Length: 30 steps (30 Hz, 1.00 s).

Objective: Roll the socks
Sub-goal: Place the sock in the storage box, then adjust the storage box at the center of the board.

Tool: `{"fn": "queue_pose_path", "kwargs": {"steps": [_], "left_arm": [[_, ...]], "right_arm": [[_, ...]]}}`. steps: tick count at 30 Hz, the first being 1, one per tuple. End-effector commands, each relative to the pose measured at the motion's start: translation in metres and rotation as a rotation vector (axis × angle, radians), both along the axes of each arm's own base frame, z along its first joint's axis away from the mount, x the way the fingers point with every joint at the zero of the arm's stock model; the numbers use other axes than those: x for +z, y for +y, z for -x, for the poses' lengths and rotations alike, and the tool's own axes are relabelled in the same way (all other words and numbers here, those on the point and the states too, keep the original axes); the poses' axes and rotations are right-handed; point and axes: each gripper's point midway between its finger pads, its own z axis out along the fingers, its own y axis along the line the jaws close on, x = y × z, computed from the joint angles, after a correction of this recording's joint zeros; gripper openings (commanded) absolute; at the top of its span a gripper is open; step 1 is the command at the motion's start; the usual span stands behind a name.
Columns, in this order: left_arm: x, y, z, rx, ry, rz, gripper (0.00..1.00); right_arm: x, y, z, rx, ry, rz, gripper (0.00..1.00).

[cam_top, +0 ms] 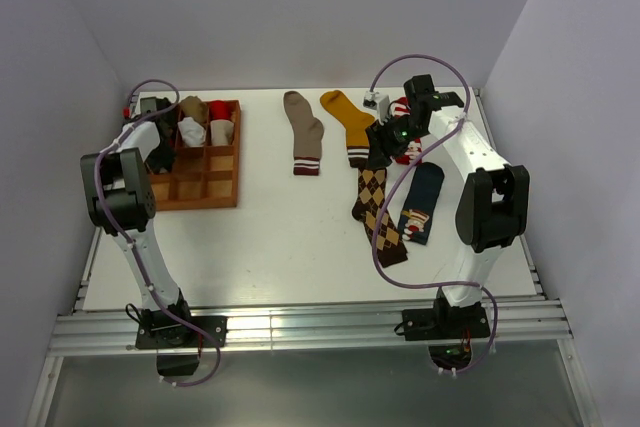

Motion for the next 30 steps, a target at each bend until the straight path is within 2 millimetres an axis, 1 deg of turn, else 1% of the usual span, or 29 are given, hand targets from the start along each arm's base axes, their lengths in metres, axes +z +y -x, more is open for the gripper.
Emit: {"fn": "queue_pose_path", "kwargs": {"steps": [1, 6, 7, 9, 10, 14, 17, 18, 20, 23, 24, 25, 26, 27, 28, 29, 30], "left_arm": [[-0.014, 0.0, 0.038, 0.017, 0.122, 0.032, 0.29], [-0.001, -0.001, 0.037, 0.015, 0.095, 0.028, 0.43], [0.009, 0.0, 0.034, 0.015, 0.068, 0.024, 0.44], [0.02, -0.003, 0.03, 0.0, 0.043, 0.03, 0.49], [0.03, -0.002, 0.027, -0.009, 0.023, 0.027, 0.5], [0.052, -0.007, 0.017, -0.052, -0.039, 0.039, 0.59], [0.067, -0.009, 0.012, -0.08, -0.083, 0.043, 0.62], [0.074, -0.01, 0.009, -0.092, -0.103, 0.042, 0.67], [0.083, -0.009, 0.007, -0.095, -0.125, 0.031, 0.67], [0.107, -0.012, 0.004, -0.112, -0.183, 0.031, 0.67], [0.114, -0.012, 0.004, -0.115, -0.198, 0.021, 0.67], [0.131, -0.019, 0.004, -0.131, -0.235, 0.011, 0.66], [0.14, -0.025, 0.005, -0.142, -0.249, 0.007, 0.66], [0.147, -0.029, 0.005, -0.153, -0.264, -0.006, 0.66], [0.163, -0.045, 0.007, -0.174, -0.301, -0.014, 0.66], [0.17, -0.057, 0.007, -0.198, -0.326, -0.01, 0.66], [0.176, -0.073, 0.007, -0.241, -0.35, 0.008, 0.66]], "right_arm": [[0.002, 0.0, -0.001, -0.004, -0.011, 0.0, 0.61], [0.001, -0.002, -0.001, -0.009, -0.021, 0.015, 0.61], [0.003, -0.003, -0.002, -0.012, -0.027, 0.019, 0.61], [0.004, -0.004, -0.003, -0.014, -0.034, 0.022, 0.61], [0.004, -0.004, -0.004, -0.015, -0.037, 0.025, 0.61], [0.008, -0.004, -0.009, -0.023, -0.061, 0.027, 0.61], [0.01, -0.005, -0.014, -0.031, -0.081, 0.032, 0.61], [0.011, -0.005, -0.014, -0.033, -0.088, 0.032, 0.61], [0.013, -0.006, -0.017, -0.039, -0.107, 0.042, 0.61], [0.016, -0.013, -0.017, -0.056, -0.124, 0.079, 0.61], [0.009, -0.02, -0.014, -0.07, -0.117, 0.114, 0.61], [0.014, -0.024, -0.011, -0.076, -0.145, 0.133, 0.61], [-0.003, -0.031, -0.003, -0.082, -0.128, 0.165, 0.61], [-0.008, -0.037, 0.001, -0.09, -0.136, 0.195, 0.61], [-0.016, -0.049, 0.004, -0.105, -0.146, 0.259, 0.61], [-0.03, -0.057, 0.017, -0.105, -0.131, 0.294, 0.61], [-0.037, -0.062, 0.024, -0.103, -0.121, 0.319, 0.61]]}}
